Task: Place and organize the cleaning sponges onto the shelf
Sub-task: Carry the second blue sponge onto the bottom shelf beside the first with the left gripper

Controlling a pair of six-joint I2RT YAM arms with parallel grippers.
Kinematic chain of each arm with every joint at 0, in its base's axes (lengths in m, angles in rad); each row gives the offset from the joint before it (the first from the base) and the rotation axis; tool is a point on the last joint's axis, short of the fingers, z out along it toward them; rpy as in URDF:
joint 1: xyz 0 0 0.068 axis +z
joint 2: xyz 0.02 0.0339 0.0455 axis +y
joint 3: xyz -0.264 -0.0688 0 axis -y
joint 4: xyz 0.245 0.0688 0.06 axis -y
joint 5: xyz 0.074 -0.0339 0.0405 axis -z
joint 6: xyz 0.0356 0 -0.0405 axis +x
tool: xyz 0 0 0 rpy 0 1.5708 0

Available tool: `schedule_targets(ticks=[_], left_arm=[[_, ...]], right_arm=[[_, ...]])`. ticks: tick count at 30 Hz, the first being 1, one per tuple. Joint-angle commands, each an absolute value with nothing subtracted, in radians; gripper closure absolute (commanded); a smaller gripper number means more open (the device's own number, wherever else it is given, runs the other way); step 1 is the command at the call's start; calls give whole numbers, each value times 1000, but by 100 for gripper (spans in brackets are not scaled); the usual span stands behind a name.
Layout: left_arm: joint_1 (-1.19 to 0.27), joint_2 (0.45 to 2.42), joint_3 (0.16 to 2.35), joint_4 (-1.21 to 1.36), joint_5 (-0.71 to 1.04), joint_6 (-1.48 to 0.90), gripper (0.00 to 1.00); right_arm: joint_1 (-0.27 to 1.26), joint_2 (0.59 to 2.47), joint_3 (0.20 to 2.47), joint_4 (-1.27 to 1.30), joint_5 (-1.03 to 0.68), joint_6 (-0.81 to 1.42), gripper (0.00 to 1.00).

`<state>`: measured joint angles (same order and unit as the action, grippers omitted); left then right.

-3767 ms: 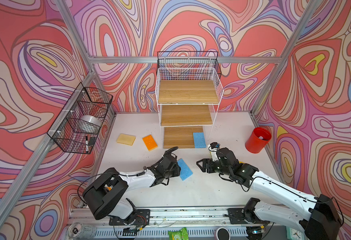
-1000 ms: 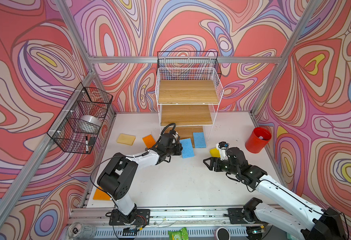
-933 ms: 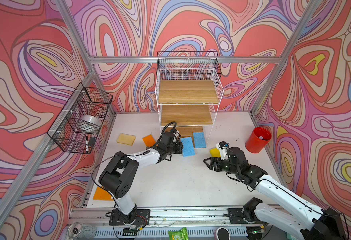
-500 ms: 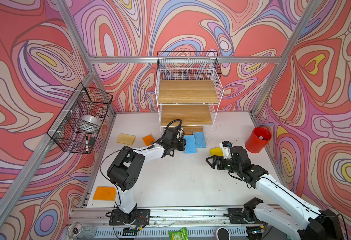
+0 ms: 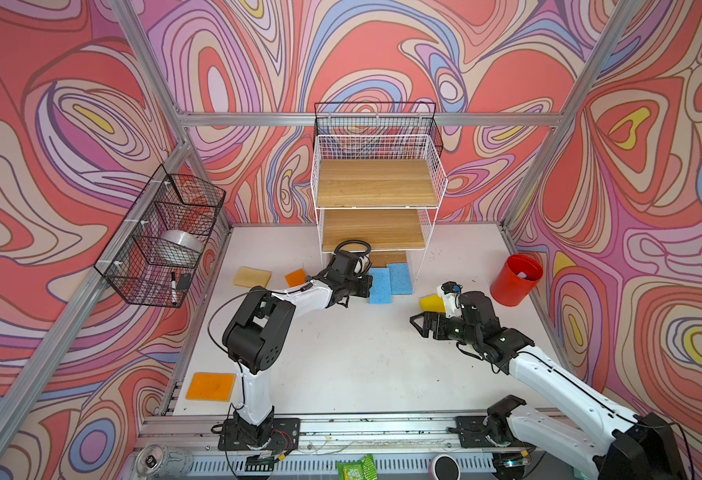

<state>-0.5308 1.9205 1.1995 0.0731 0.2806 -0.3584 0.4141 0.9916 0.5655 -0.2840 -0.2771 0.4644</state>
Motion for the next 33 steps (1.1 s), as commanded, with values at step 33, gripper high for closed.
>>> schedule_targets(ticks=[33], left_arm=[[-496, 1917, 1108, 412, 207, -471, 100]], right_arm=[[407, 1008, 565, -245, -284, 431, 2]])
